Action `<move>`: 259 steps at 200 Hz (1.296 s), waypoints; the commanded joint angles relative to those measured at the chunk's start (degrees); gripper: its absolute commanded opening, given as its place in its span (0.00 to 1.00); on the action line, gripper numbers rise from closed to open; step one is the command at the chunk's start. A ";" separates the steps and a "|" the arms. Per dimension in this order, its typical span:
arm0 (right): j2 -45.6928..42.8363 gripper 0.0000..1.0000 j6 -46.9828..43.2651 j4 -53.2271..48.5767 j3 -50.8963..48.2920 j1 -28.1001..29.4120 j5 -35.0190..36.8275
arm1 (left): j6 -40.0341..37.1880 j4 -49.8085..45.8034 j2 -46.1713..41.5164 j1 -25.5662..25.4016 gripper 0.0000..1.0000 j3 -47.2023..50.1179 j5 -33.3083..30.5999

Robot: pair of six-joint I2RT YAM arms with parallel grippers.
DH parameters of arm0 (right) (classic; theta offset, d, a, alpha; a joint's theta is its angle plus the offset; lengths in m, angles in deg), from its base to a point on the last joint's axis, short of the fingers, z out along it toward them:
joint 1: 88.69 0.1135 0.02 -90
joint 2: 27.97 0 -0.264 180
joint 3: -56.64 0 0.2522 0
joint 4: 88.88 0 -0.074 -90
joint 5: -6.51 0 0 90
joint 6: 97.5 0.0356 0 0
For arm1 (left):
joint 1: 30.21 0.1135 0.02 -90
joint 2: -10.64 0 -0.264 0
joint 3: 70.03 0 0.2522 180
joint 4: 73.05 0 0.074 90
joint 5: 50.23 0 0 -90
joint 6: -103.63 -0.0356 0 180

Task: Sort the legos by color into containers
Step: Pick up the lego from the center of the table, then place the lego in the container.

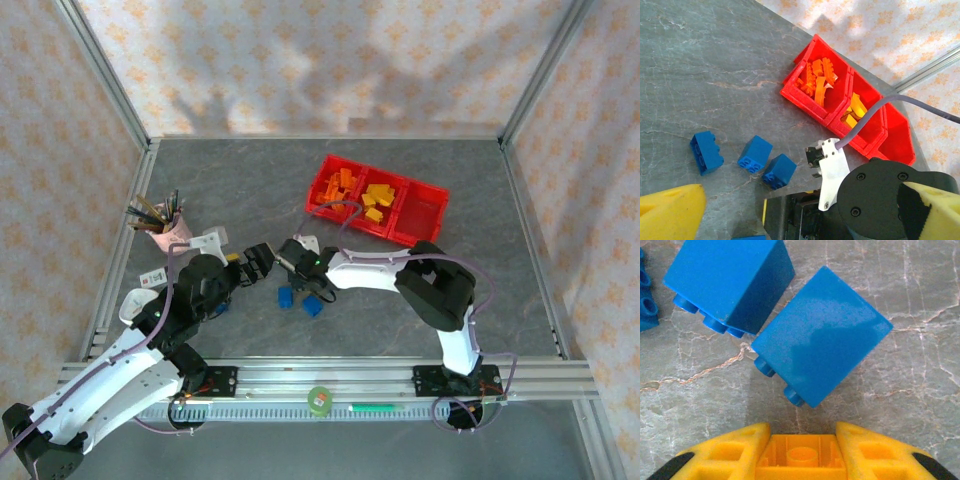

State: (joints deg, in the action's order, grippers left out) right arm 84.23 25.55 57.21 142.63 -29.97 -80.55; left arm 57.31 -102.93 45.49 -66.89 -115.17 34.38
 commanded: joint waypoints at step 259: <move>-9.06 0.61 -16.82 -3.25 8.93 -30.77 0.51 | -3.28 13.30 19.31 0.46 0.99 -8.11 8.41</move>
State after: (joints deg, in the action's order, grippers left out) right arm 80.97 9.82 53.78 154.08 -63.15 -78.87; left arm 54.10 -89.97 66.78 -66.89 -122.12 43.82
